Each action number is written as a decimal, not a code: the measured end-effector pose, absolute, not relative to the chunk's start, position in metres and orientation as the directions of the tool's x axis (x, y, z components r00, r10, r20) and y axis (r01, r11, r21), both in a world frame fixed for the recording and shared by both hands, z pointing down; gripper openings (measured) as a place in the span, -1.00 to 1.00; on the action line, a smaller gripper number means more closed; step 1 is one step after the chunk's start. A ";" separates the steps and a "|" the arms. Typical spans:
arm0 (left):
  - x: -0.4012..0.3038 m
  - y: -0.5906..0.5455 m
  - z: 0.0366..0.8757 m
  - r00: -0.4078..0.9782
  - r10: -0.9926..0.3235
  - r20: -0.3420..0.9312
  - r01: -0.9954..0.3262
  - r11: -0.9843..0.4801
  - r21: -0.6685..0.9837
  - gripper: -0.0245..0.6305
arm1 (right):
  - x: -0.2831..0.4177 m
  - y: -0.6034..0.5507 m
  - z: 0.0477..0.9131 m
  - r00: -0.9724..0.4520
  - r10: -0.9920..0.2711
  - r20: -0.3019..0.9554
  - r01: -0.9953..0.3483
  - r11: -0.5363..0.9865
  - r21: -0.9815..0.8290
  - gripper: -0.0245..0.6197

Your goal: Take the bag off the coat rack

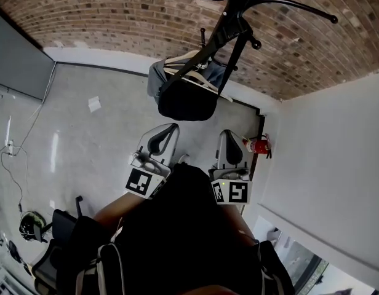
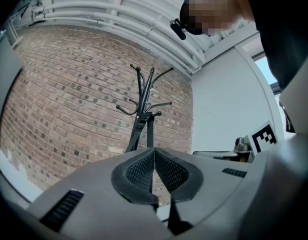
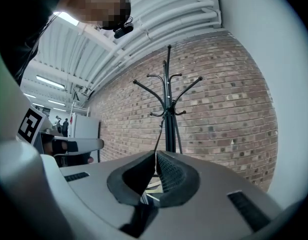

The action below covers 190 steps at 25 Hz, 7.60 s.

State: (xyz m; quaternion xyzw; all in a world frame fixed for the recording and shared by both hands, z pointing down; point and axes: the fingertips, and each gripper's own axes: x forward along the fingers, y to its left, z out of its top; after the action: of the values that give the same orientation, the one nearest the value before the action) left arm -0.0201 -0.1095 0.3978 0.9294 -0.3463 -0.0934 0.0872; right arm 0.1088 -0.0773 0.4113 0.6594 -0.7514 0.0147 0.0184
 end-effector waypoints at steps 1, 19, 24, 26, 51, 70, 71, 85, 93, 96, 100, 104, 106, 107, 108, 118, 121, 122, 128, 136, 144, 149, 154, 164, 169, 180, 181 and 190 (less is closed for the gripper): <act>-0.017 -0.115 0.394 0.740 -0.662 -0.120 -0.630 -0.745 0.221 -0.86 | 0.119 -0.084 0.409 -0.123 -0.992 0.039 -0.992 0.123 0.003 -0.86; 0.046 -0.197 0.392 0.728 -0.681 -0.083 -0.667 -0.731 0.148 -0.66 | 0.169 -0.160 0.387 -0.177 -0.984 -0.036 -0.984 0.177 0.002 -0.85; 0.060 -0.218 0.398 0.722 -0.689 -0.061 -0.679 -0.723 0.131 -0.57 | 0.176 -0.170 0.389 -0.191 -0.981 -0.026 -0.982 0.191 0.000 -0.85; 0.065 -0.225 0.398 0.714 -0.696 -0.072 -0.686 -0.716 0.125 -0.55 | 0.181 -0.173 0.389 -0.186 -0.982 -0.027 -0.983 0.185 0.008 -0.85; 0.094 -0.291 0.405 0.675 -0.738 0.004 -0.737 -0.674 0.053 -0.54 | 0.175 -0.190 0.413 -0.235 -0.972 0.015 -0.971 0.234 -0.048 -0.69; 0.103 -0.321 0.405 0.634 -0.773 -0.019 -0.772 -0.635 0.022 -0.54 | 0.167 -0.187 0.427 -0.230 -0.973 0.033 -0.970 0.226 -0.093 -0.69; 0.103 -0.323 0.404 0.632 -0.775 -0.023 -0.775 -0.632 0.019 -0.54 | 0.166 -0.188 0.426 -0.231 -0.972 0.032 -0.969 0.228 -0.092 -0.69; 0.105 -0.326 0.399 0.621 -0.784 -0.021 -0.783 -0.621 0.025 -0.54 | 0.175 -0.251 0.395 -0.208 -0.978 -0.012 -0.978 0.208 -0.003 -0.69; 0.104 -0.328 0.398 0.613 -0.790 -0.022 -0.789 -0.613 0.031 -0.54 | 0.176 -0.276 0.396 -0.196 -0.981 0.006 -0.979 0.196 0.049 -0.69; 0.105 -0.328 0.399 0.609 -0.793 -0.019 -0.793 -0.609 0.034 -0.54 | 0.175 -0.287 0.403 -0.193 -0.981 0.027 -0.978 0.195 0.073 -0.69; 0.104 -0.330 0.401 0.595 -0.803 -0.019 -0.803 -0.596 0.034 -0.55 | 0.176 -0.299 0.403 -0.194 -0.981 0.027 -0.978 0.195 0.069 -0.69; 0.104 -0.328 0.404 0.587 -0.809 -0.011 -0.809 -0.587 0.033 -0.56 | 0.177 -0.305 0.403 -0.207 -0.978 0.030 -0.975 0.209 0.071 -0.69; 0.103 -0.329 0.407 0.578 -0.816 -0.006 -0.816 -0.577 0.035 -0.56 | 0.174 -0.308 0.405 -0.220 -0.975 0.038 -0.972 0.222 0.073 -0.69; 0.103 -0.329 0.408 0.574 -0.819 -0.001 -0.818 -0.574 0.036 -0.56 | 0.174 -0.310 0.406 -0.223 -0.974 0.041 -0.971 0.225 0.075 -0.69; 0.104 -0.330 0.409 0.574 -0.819 0.006 -0.819 -0.573 0.039 -0.56 | 0.173 -0.311 0.407 -0.222 -0.974 0.041 -0.971 0.225 0.076 -0.69; 0.101 -0.330 0.410 0.549 -0.836 0.005 -0.836 -0.548 0.031 -0.84 | 0.176 -0.313 0.406 -0.202 -0.979 0.032 -0.975 0.204 0.087 -0.86; 0.098 -0.327 0.405 0.547 -0.837 0.006 -0.836 -0.546 0.063 -0.85 | 0.177 -0.313 0.405 -0.214 -0.976 0.036 -0.973 0.216 0.083 -0.86; 0.096 -0.326 0.403 0.546 -0.838 0.006 -0.835 -0.544 0.081 -0.85 | 0.177 -0.313 0.405 -0.217 -0.975 0.038 -0.972 0.219 0.085 -0.86; 0.091 -0.319 0.396 0.557 -0.830 0.016 -0.823 -0.550 0.141 -0.86 | 0.181 -0.308 0.405 -0.223 -0.974 0.042 -0.971 0.226 0.081 -0.86; 0.086 -0.312 0.386 0.549 -0.835 -0.002 -0.825 -0.543 0.158 -0.86 | 0.204 -0.298 0.392 -0.191 -0.982 0.001 -0.981 0.191 0.043 -0.86; 0.072 -0.301 0.360 0.539 -0.840 -0.063 -0.825 -0.541 0.164 -0.86 | 0.213 -0.285 0.364 -0.165 -0.985 -0.058 -0.986 0.163 0.041 -0.86; 0.073 -0.297 0.349 0.554 -0.829 -0.079 -0.813 -0.559 0.162 -0.86 | 0.217 -0.280 0.350 -0.155 -0.985 -0.078 -0.988 0.153 0.032 -0.86; 0.070 -0.292 0.334 0.558 -0.823 -0.106 -0.807 -0.568 0.164 -0.86 | 0.222 -0.271 0.338 -0.139 -0.985 -0.099 -0.990 0.138 0.014 -0.86; 0.071 -0.282 0.306 0.569 -0.809 -0.149 -0.789 -0.588 0.180 -0.86 | 0.233 -0.252 0.313 -0.107 -0.985 -0.137 -0.994 0.110 -0.018 -0.86; 0.070 -0.270 0.296 0.576 -0.798 -0.177 -0.779 -0.601 0.176 -0.86 | 0.235 -0.241 0.302 -0.099 -0.981 -0.167 -0.994 0.104 -0.020 -0.86; 0.048 -0.241 0.288 0.566 -0.800 -0.199 -0.788 -0.596 0.155 -0.86 | 0.232 -0.203 0.281 -0.081 -0.974 -0.212 -0.993 0.096 -0.061 -0.86; 0.046 -0.238 0.290 0.565 -0.802 -0.194 -0.788 -0.594 0.161 -0.86 | 0.232 -0.198 0.281 -0.075 -0.974 -0.215 -0.994 0.091 -0.064 -0.86; 0.020 -0.216 0.285 0.560 -0.801 -0.211 -0.782 -0.595 0.183 -0.86 | 0.228 -0.162 0.273 -0.073 -0.970 -0.231 -0.995 0.087 -0.053 -0.86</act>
State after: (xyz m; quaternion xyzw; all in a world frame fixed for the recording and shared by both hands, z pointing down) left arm 0.0196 -0.2157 0.2848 0.8826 -0.4485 -0.1368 0.0342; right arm 0.2276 -0.1623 0.2726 0.6730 -0.7300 -0.0590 -0.1036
